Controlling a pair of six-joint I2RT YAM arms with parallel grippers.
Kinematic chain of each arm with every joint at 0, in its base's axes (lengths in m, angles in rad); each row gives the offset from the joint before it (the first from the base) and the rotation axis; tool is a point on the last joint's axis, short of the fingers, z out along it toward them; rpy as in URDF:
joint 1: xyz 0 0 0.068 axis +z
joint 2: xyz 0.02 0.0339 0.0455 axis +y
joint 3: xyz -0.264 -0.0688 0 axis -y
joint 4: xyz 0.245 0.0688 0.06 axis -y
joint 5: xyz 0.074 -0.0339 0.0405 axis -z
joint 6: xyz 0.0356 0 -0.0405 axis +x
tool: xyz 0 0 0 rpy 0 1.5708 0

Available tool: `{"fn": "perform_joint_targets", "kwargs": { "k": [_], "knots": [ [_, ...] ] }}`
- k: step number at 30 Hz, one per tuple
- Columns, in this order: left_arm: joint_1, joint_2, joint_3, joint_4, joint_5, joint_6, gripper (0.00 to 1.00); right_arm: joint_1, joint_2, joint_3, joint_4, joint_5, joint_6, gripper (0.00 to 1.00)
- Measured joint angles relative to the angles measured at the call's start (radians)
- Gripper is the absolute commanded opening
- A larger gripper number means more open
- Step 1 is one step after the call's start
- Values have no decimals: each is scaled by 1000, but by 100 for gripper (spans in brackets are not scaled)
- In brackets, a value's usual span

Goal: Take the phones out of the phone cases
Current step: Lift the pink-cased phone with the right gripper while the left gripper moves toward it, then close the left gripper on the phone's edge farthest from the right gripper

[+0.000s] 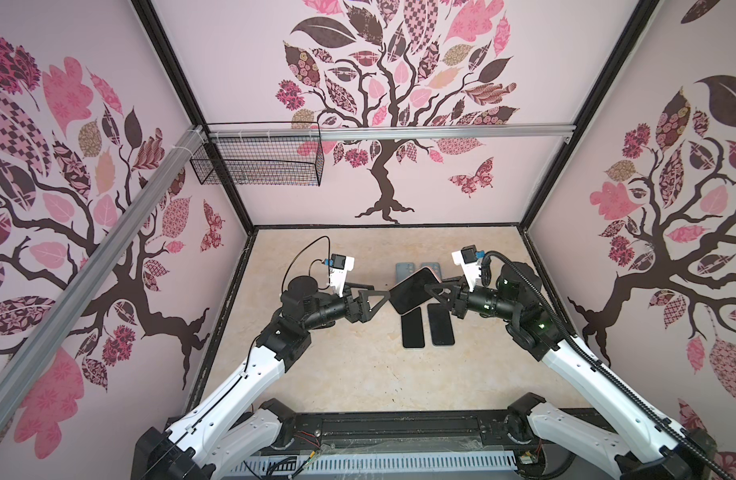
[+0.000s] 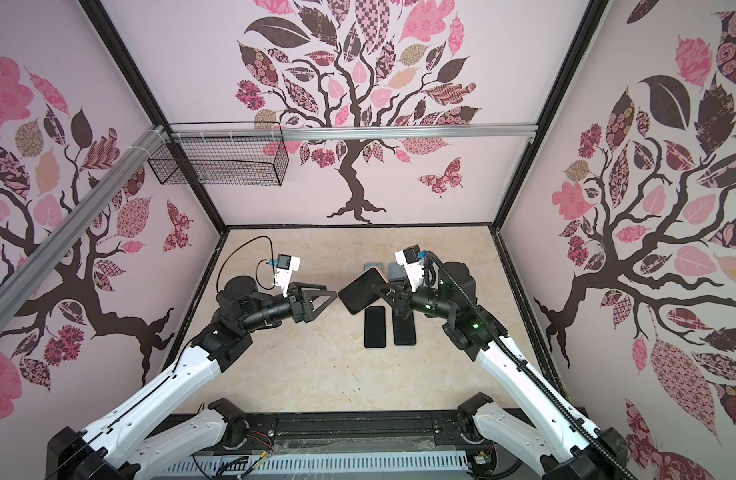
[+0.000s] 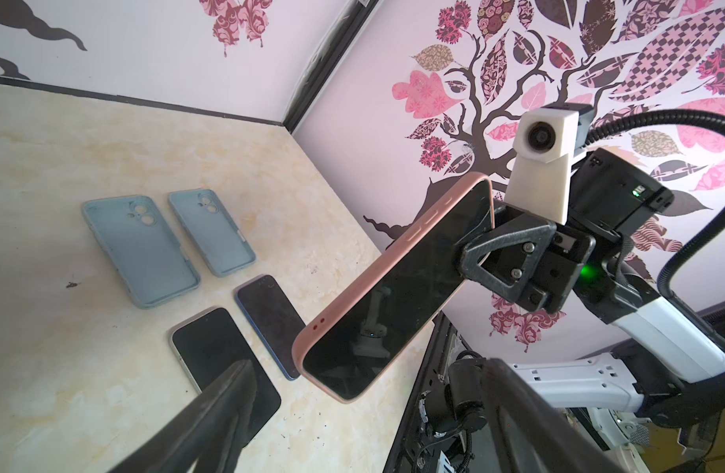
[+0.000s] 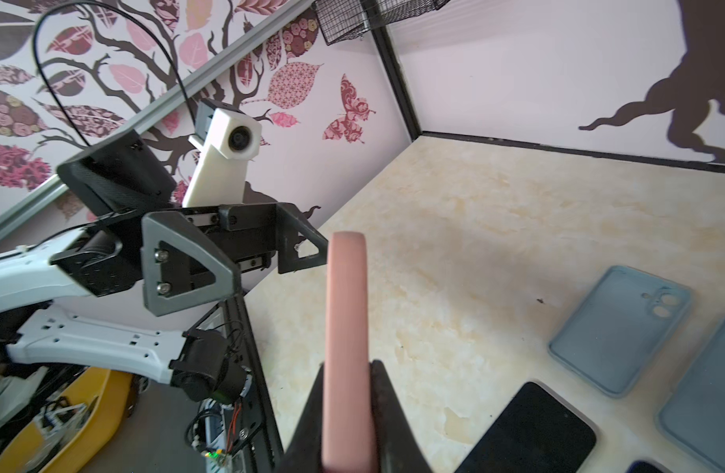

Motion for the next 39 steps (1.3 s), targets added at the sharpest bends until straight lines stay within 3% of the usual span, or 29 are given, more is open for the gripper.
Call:
{"fn": "perform_joint_targets", "kwargs": {
  "k": [7,15,22,30,39],
  "knots": [
    [0,-8,-8,63,106,-13,83,-87,24,-71,350,-241,243,0],
    [-46,3,-8,120,195,-18,76,-88,68,-106,609,-332,454,0],
    [-78,36,-8,167,202,-38,65,-88,64,-109,644,-340,480,0],
    [-111,43,-7,211,216,-51,43,-88,54,-109,609,-351,461,0],
    [-112,39,-7,221,223,-61,31,-88,44,-109,616,-375,455,0]
  ]
}}
